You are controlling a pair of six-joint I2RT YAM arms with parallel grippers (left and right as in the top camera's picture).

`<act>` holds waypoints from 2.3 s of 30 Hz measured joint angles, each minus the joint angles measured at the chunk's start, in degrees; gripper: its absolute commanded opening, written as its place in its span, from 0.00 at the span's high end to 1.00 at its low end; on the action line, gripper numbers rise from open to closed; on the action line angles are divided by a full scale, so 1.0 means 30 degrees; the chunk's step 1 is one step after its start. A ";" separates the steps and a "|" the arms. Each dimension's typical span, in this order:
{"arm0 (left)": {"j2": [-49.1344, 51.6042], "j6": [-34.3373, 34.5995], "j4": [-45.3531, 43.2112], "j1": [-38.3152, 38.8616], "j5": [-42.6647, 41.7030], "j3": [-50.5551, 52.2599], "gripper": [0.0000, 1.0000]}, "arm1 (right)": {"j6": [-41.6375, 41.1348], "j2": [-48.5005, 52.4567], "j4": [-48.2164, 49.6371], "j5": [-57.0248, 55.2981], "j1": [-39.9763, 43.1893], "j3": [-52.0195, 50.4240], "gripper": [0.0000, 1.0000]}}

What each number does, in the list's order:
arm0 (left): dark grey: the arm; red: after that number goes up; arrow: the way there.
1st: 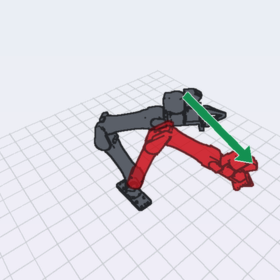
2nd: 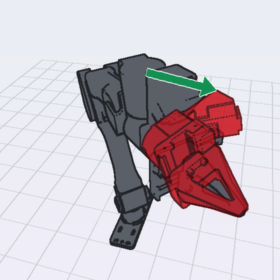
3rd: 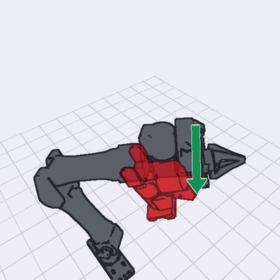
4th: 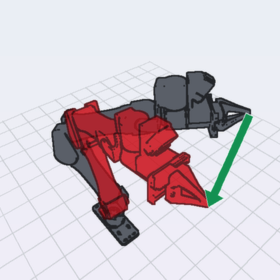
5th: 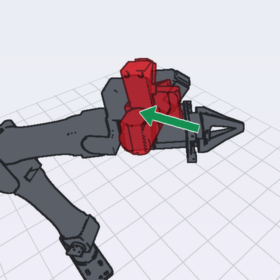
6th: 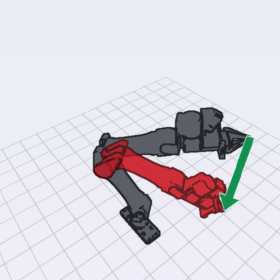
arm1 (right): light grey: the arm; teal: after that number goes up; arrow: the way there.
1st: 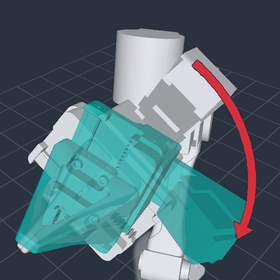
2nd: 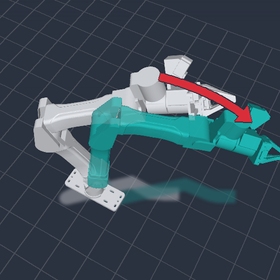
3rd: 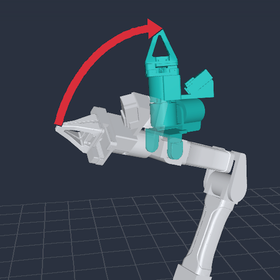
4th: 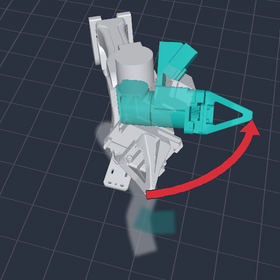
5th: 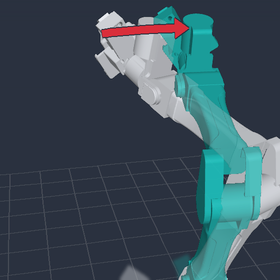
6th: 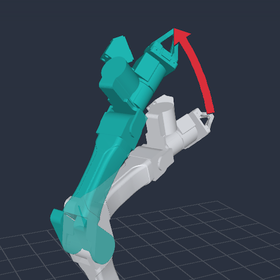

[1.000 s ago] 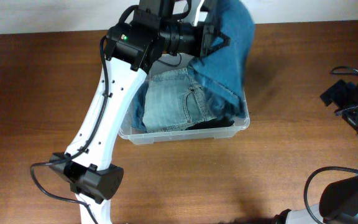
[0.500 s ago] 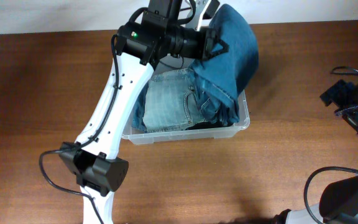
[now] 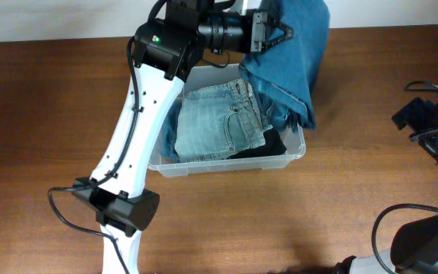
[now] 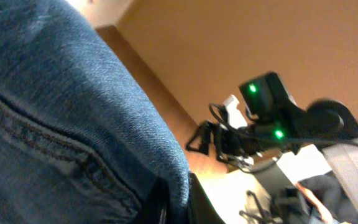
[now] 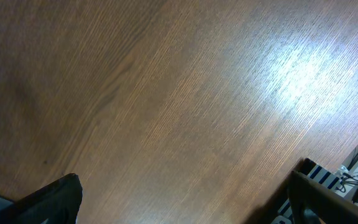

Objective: Pack container
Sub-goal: 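Lower the dark-blue denim into the bin on top of the jeans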

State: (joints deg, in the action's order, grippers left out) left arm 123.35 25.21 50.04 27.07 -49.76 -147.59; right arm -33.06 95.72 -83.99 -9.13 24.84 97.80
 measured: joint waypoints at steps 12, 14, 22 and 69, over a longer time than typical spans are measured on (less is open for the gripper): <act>0.0000 -0.3271 0.5501 -0.0015 -0.0692 -0.0073 0.99 | 0.0015 0.0000 0.0000 0.0000 0.0000 0.0000 0.02; 0.0000 -0.3730 0.5945 -0.0080 -0.0678 -0.0080 0.99 | 0.0022 0.0000 0.0007 0.0000 0.0000 0.0000 0.01; 0.0000 -0.4182 0.7541 -0.1246 -0.0036 -0.0095 0.98 | 0.0015 0.0000 0.0000 0.0000 0.0000 0.0000 0.01; 0.0000 -0.3927 1.3180 -0.3279 1.6779 0.3519 0.37 | 0.0007 0.0000 0.0007 0.0000 0.0000 0.0000 0.01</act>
State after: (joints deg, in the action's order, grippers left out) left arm 123.35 13.43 89.58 17.23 0.58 -137.03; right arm -33.04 95.72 -83.96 -9.13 24.84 97.80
